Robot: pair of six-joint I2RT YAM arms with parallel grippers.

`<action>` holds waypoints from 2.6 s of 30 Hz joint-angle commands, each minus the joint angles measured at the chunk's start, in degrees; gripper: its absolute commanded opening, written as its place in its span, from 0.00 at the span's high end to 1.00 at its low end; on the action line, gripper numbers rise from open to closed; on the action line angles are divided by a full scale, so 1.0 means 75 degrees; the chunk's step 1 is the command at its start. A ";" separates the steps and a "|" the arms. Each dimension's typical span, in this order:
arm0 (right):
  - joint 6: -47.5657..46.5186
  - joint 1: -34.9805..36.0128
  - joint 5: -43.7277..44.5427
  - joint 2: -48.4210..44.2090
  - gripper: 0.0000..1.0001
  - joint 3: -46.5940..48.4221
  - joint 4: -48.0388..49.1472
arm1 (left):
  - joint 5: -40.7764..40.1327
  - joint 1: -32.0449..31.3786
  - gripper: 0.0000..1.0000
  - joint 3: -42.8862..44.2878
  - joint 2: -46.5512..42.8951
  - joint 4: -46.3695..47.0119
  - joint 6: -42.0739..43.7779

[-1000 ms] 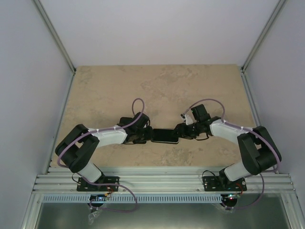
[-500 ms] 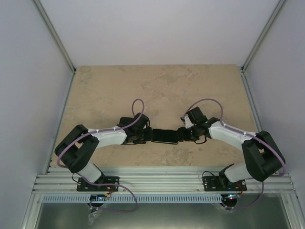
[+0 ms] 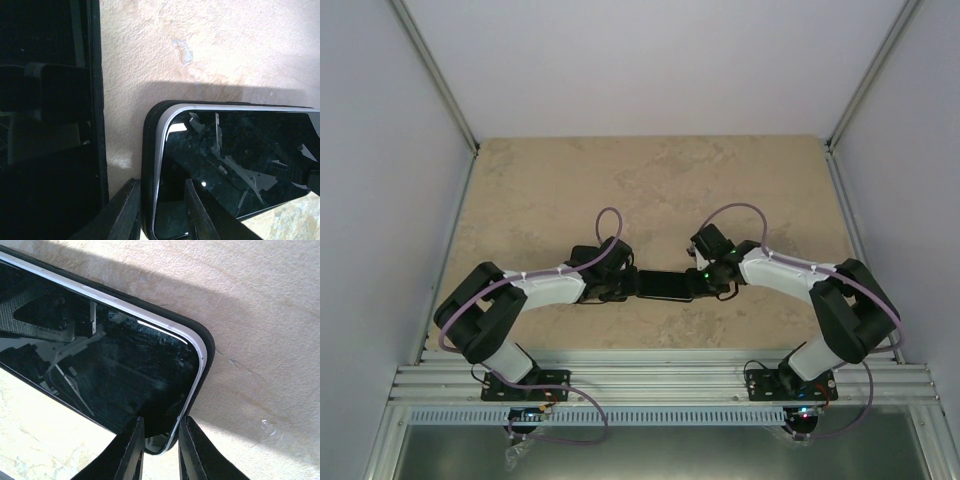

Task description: Put the phone into the phone case

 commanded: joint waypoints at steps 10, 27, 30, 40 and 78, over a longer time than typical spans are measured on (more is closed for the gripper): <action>-0.0269 0.0526 0.0558 0.0372 0.80 0.0513 -0.0106 | -0.0445 -0.0298 0.75 -0.0154 0.0049 -0.0573 0.0013; -0.0328 0.0714 0.1706 0.1293 0.74 0.0579 -0.0604 | -0.1258 -0.0309 0.67 -0.0070 0.0005 -0.1152 0.0000; -0.0666 0.0714 0.1353 0.0767 0.69 0.0954 -0.0760 | -0.1665 -0.0309 0.58 0.0073 -0.0452 -0.1539 -0.0069; -0.2020 0.0326 0.0782 0.0504 0.42 0.2255 -0.0953 | -0.1211 -0.0752 0.38 0.0161 -0.1536 -0.1790 -0.0380; -0.1959 -0.0281 -0.2251 0.0373 0.26 -0.0058 0.0873 | -0.0202 -0.0635 0.04 0.0476 0.0650 -0.0371 -0.0016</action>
